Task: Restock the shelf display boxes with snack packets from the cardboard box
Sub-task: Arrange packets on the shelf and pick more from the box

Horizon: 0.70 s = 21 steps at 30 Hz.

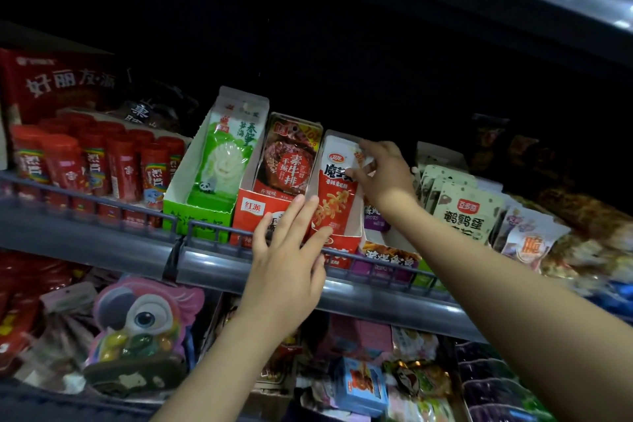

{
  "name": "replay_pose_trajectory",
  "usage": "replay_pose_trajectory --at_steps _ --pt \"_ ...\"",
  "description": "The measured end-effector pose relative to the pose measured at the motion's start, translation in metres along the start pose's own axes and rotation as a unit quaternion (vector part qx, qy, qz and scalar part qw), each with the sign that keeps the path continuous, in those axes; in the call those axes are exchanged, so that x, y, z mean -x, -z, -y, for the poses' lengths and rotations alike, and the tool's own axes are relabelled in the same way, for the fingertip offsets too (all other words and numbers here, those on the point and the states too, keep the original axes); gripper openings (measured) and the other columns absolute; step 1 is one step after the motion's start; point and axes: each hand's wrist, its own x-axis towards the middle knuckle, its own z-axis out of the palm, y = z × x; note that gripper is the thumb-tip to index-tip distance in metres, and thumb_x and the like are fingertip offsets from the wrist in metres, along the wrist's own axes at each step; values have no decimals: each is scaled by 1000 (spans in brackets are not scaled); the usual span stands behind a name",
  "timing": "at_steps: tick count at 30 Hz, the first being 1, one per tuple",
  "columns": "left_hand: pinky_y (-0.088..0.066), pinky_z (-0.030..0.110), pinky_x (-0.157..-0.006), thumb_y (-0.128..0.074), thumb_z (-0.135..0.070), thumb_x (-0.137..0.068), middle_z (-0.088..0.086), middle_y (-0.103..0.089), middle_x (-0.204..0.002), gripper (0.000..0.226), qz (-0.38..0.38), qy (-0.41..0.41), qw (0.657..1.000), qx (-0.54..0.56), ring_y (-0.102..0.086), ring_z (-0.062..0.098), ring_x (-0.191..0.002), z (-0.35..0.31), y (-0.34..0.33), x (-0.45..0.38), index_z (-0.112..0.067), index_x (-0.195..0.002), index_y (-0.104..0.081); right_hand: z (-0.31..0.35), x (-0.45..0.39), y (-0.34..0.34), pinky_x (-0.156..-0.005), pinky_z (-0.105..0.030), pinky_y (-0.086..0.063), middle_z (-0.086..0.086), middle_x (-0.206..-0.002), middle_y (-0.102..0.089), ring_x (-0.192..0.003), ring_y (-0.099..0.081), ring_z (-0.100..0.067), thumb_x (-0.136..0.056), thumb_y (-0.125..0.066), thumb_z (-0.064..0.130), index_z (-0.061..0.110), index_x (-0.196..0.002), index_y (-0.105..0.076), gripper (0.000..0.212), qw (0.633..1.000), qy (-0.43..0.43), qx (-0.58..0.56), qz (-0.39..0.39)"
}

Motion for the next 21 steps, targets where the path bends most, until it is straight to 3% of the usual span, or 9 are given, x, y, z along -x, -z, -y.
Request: replay_pose_trajectory --at_steps 6,11,15,21 --pt "-5 46 -112 -29 -33 -87 7 -20 -156 52 23 0 1000 -21 -7 17 -145 -3 3 4 -21 -132 -53 -1 41 6 -81 -13 -39 -4 -132 -46 -97 -55 -9 -85 -67 23 17 -130 -53 47 996 26 -81 -40" --pt "-14 47 -113 -35 -32 -87 9 -32 -151 49 19 -7 1000 16 -21 20 -141 -17 14 21 -16 -127 -58 4 102 18 -72 1 -38 2 -108 -50 -84 -52 3 -84 -68 24 14 -119 -59 37 988 21 -140 -55" --pt "-17 39 -109 -37 -32 -87 8 -47 -139 43 28 13 998 56 -32 21 -132 -38 20 52 -17 -118 -63 1 162 17 -68 0 -40 1 -101 -53 -79 -55 1 -83 -69 18 13 -108 -64 26 978 -1 -197 -63" --pt "-17 29 -103 -44 -28 -92 -3 -49 -129 37 131 66 987 63 -41 19 -122 -60 14 115 -23 -125 -57 -25 256 -8 -77 -10 -44 6 -96 -57 -83 -59 -3 -83 -68 19 17 -104 -66 20 965 -112 -236 -28"
